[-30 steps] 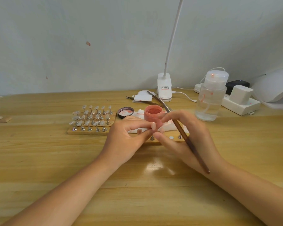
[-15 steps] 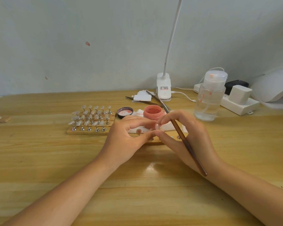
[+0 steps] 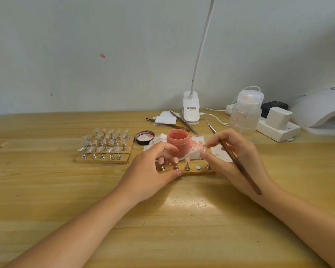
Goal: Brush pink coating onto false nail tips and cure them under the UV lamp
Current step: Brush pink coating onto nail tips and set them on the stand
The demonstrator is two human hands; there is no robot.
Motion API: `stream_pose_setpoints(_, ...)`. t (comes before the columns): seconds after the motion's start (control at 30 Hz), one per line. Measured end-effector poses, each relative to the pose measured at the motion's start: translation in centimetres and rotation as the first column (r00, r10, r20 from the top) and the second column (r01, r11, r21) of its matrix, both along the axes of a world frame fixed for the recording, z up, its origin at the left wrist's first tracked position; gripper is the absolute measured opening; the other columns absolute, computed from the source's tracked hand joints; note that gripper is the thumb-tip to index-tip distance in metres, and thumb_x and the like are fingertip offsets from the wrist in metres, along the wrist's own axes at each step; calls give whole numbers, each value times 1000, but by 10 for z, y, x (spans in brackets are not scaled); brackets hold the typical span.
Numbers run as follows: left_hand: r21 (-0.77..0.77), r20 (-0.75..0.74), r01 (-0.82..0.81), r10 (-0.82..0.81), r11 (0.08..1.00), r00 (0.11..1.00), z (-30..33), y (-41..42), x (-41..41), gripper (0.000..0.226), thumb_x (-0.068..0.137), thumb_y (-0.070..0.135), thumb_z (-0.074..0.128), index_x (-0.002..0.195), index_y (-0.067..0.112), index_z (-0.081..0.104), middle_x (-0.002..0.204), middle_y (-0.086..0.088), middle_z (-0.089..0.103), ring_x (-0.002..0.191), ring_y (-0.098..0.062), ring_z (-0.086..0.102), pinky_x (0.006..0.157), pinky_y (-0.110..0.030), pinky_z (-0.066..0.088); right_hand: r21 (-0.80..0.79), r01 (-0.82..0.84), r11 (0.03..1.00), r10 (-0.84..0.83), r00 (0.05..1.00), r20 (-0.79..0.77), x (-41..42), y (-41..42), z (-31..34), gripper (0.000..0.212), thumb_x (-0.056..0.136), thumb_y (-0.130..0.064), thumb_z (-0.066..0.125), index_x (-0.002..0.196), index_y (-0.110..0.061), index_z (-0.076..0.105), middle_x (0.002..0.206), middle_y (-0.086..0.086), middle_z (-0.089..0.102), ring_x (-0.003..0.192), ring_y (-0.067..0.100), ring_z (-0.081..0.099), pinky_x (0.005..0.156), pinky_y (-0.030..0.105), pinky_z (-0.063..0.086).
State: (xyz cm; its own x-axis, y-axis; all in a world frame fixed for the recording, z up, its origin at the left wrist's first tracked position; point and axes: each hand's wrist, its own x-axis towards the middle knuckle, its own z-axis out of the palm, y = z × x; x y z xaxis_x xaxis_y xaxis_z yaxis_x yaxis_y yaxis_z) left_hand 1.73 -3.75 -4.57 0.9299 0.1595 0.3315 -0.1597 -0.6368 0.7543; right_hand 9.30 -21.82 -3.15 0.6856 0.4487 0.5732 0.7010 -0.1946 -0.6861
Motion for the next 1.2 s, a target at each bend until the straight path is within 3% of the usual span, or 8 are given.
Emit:
stream_pose_setpoints(0.13,-19,-5,7,-7,1000,1000,0,0,0,39,67,19,79,93,38,55,80,14,66,81,5,55,68,-2,34,-27,-57,998,56,997,-53,0,-4,-2,21,72,-14,75,84,-18,59,84,-9,65,84,2,61,83,30,49)
stream_pose_setpoints(0.23,-34,-3,7,-7,999,1000,1,0,0,40,67,18,79,92,36,55,80,12,66,79,9,54,68,0,33,-66,-75,995,71,996,-50,1,-2,-4,22,72,-12,76,84,-19,60,84,-10,66,87,-2,59,82,18,45)
stream_pose_setpoints(0.4,-46,-11,1,-2,999,1000,1,0,0,40,67,16,79,94,33,56,81,10,67,79,10,55,68,1,33,-104,-82,991,77,996,-47,4,-1,-7,19,73,-13,77,83,-18,61,84,-12,65,87,-5,58,80,7,39)
stream_pose_setpoints(0.83,-70,-25,-26,24,997,999,0,2,-1,40,66,18,79,92,37,55,81,13,67,83,10,56,70,2,34,-149,-39,988,37,999,-15,5,-9,-4,22,70,-24,76,85,-19,60,86,-12,64,91,-7,55,76,0,36)
stream_pose_setpoints(1.03,-65,-28,-29,27,997,999,2,1,-2,41,67,17,79,92,37,54,83,10,67,83,10,56,69,4,33,-134,-15,991,14,1000,-6,7,-11,-5,19,74,-17,74,82,-23,57,81,-10,64,85,-3,58,74,3,40)
stream_pose_setpoints(1.2,-57,-32,-27,25,998,999,3,1,-3,40,68,17,78,93,37,54,83,12,67,86,11,55,68,5,31,-31,-26,999,22,993,-112,10,-11,-6,17,75,-12,73,83,-15,58,77,-5,66,72,0,63,68,9,48)
